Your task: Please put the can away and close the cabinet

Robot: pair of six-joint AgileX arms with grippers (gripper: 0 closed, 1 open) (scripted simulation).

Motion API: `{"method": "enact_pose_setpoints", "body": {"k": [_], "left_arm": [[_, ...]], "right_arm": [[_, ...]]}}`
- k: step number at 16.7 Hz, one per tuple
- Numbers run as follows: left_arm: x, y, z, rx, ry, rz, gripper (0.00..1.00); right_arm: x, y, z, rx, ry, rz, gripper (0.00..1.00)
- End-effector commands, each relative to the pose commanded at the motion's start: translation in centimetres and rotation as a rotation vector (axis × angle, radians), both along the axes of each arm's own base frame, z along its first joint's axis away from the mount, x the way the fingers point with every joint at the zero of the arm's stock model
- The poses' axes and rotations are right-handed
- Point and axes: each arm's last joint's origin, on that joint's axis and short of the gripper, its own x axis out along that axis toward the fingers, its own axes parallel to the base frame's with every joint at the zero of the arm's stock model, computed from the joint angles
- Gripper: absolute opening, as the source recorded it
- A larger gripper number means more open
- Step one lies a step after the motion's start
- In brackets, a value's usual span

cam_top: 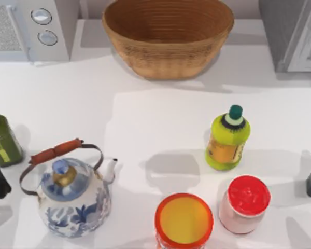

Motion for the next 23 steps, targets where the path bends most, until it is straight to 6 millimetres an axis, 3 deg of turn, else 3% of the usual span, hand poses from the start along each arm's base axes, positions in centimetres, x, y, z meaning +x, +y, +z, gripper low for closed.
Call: {"method": "enact_pose_setpoints", "body": {"k": [6, 11, 14, 18, 23], "left_arm": [[0.0, 0.0, 0.0, 0.000, 0.000, 0.000, 1.00], [0.0, 0.0, 0.0, 0.000, 0.000, 0.000, 1.00], [0.0, 0.0, 0.0, 0.000, 0.000, 0.000, 1.00], [0.0, 0.0, 0.0, 0.000, 0.000, 0.000, 1.00], [0.0, 0.0, 0.0, 0.000, 0.000, 0.000, 1.00]], "right_arm": [[0.2, -0.2, 0.1, 0.000, 0.006, 0.000, 1.00], [1.6, -2.3, 1.9, -0.002, -0.005, -0.029, 1.00], [3.4, -4.9, 3.1, -0.002, 0.005, -0.051, 1.00], [5.5, -10.0, 3.7, -0.009, 0.003, -0.052, 1.00], [6.0, -16.3, 2.6, -0.039, -0.017, -0.019, 1.00]]}}
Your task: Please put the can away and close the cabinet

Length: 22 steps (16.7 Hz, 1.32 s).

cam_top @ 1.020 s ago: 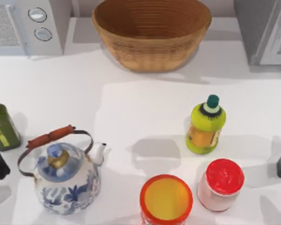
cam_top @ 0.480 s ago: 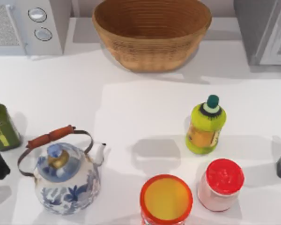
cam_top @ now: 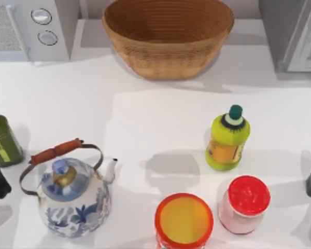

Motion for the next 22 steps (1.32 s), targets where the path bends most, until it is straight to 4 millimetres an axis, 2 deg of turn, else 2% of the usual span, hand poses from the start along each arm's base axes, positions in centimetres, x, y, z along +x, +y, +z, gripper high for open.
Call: {"method": "enact_pose_setpoints", "body": {"k": [3, 5, 12, 14, 18, 20, 22], "left_arm": [[0.0, 0.0, 0.0, 0.000, 0.000, 0.000, 1.00], [0.0, 0.0, 0.0, 0.000, 0.000, 0.000, 1.00], [0.0, 0.0, 0.0, 0.000, 0.000, 0.000, 1.00], [0.0, 0.0, 0.0, 0.000, 0.000, 0.000, 1.00], [0.0, 0.0, 0.0, 0.000, 0.000, 0.000, 1.00], [0.0, 0.0, 0.0, 0.000, 0.000, 0.000, 1.00], [0.0, 0.0, 0.0, 0.000, 0.000, 0.000, 1.00]], "right_arm": [[-0.6, -2.6, -1.7, 0.021, 0.015, 0.016, 1.00], [-1.0, -3.5, -2.4, 0.033, 0.020, 0.021, 1.00], [-1.1, -3.6, -2.7, 0.041, 0.024, 0.024, 1.00], [-0.9, -4.2, -2.3, 0.043, 0.024, 0.020, 1.00], [0.3, -7.2, 0.6, 0.054, 0.030, 0.009, 1.00], [1.1, -9.1, 3.2, 0.065, 0.037, 0.006, 1.00], [1.8, -10.6, 6.7, 0.079, 0.045, 0.005, 1.00]]}}
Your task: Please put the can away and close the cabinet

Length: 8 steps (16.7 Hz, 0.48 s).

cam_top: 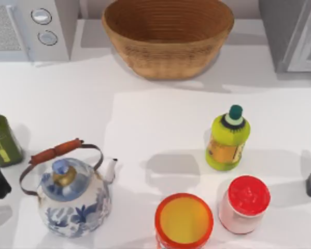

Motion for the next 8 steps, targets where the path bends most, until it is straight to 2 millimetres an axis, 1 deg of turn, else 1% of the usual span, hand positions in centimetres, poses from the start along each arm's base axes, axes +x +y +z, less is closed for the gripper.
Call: {"method": "enact_pose_setpoints", "body": {"k": [2, 4, 6, 8], "left_arm": [[0.0, 0.0, 0.0, 0.000, 0.000, 0.000, 1.00], [0.0, 0.0, 0.0, 0.000, 0.000, 0.000, 1.00], [0.0, 0.0, 0.0, 0.000, 0.000, 0.000, 1.00], [0.0, 0.0, 0.0, 0.000, 0.000, 0.000, 1.00]], "right_arm": [[0.4, -0.9, 4.1, 0.014, 0.008, 0.001, 1.00], [0.5, -0.9, 8.7, 0.024, 0.014, 0.006, 1.00], [0.3, 0.0, 13.4, 0.026, 0.014, 0.011, 1.00], [-0.3, 1.5, 17.6, 0.021, 0.011, 0.016, 1.00]]}}
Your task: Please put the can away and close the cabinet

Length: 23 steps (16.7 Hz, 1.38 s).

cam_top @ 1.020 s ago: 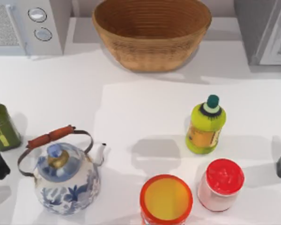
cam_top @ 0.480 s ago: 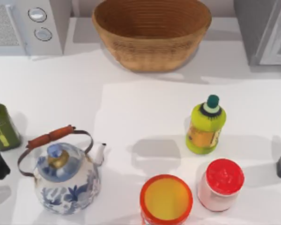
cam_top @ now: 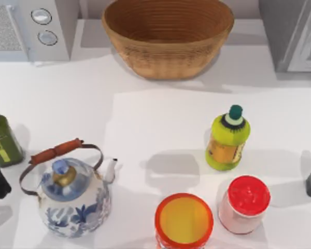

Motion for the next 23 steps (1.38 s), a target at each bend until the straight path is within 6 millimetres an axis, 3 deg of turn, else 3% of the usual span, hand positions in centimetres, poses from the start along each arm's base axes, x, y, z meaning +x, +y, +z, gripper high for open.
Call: {"method": "enact_pose_setpoints", "body": {"k": [3, 5, 7, 13, 16, 19, 23], "left_arm": [[0.0, 0.0, 0.0, 0.000, 0.000, 0.000, 1.00], [0.0, 0.0, 0.0, 0.000, 0.000, 0.000, 1.00], [0.0, 0.0, 0.0, 0.000, 0.000, 0.000, 1.00], [0.0, 0.0, 0.0, 0.000, 0.000, 0.000, 1.00], [0.0, 0.0, 0.0, 0.000, 0.000, 0.000, 1.00], [0.0, 0.0, 0.0, 0.000, 0.000, 0.000, 1.00], [0.0, 0.0, 0.0, 0.000, 0.000, 0.000, 1.00]], "right_arm": [[-1.3, 3.0, 5.0, -0.027, -0.016, 0.004, 1.00], [-2.1, 4.7, 7.1, -0.048, -0.027, 0.003, 1.00], [-2.6, 5.5, 8.0, -0.058, -0.033, 0.003, 1.00], [-2.3, 5.4, 7.9, -0.054, -0.031, 0.001, 1.00], [-0.4, 6.0, 7.6, -0.040, -0.018, 0.003, 1.00], [3.0, 7.9, 6.9, -0.020, 0.014, -0.007, 1.00], [8.3, 13.5, 5.6, -0.011, 0.084, -0.015, 1.00]]}}
